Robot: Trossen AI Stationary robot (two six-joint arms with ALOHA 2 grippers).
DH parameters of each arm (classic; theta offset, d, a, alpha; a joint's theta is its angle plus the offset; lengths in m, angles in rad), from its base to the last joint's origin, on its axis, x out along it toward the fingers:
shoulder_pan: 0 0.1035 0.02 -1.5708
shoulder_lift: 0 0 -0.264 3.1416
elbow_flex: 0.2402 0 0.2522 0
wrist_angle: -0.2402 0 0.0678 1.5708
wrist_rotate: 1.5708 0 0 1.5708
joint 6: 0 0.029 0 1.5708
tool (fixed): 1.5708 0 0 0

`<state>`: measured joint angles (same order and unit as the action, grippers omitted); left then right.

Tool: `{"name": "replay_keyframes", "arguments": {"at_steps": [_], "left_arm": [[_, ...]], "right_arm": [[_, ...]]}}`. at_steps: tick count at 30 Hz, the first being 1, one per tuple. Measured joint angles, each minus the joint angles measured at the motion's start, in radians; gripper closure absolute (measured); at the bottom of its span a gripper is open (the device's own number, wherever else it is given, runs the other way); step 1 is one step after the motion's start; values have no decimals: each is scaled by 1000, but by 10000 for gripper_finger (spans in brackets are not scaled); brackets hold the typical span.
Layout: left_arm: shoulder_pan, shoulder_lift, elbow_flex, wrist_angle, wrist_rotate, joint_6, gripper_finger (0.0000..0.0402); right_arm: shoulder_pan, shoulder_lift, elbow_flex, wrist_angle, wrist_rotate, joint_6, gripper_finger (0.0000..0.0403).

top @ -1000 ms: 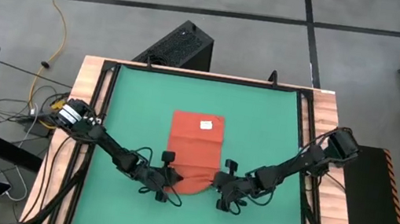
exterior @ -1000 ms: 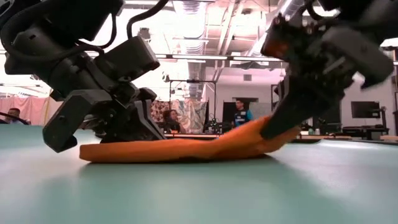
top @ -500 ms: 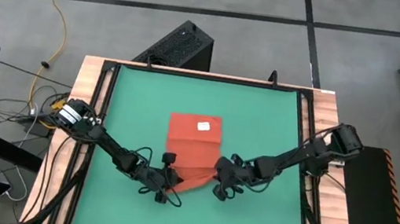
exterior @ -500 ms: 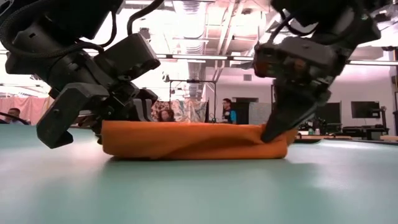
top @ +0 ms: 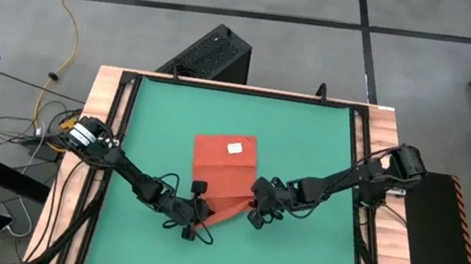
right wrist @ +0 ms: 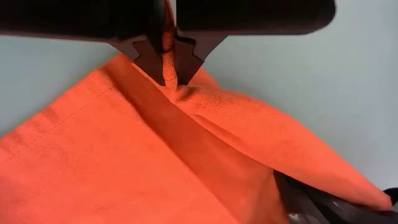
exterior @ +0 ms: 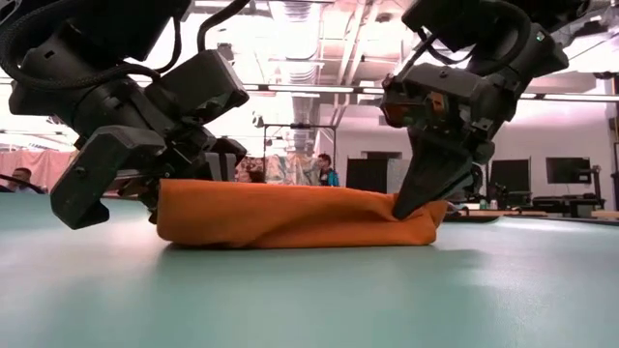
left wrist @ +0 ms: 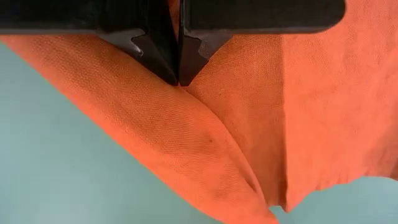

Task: Roll towel
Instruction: Roll the orange towel

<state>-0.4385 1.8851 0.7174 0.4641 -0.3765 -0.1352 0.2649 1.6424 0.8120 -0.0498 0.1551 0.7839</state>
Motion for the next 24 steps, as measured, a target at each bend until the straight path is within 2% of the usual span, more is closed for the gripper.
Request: {"name": "replay_keyframes", "arguments": {"at_steps": [24], "left_arm": [[0,0,0,5,1,-1,401]], "right_arm": [[-33,14,1,-16,3,-25,388]]}}
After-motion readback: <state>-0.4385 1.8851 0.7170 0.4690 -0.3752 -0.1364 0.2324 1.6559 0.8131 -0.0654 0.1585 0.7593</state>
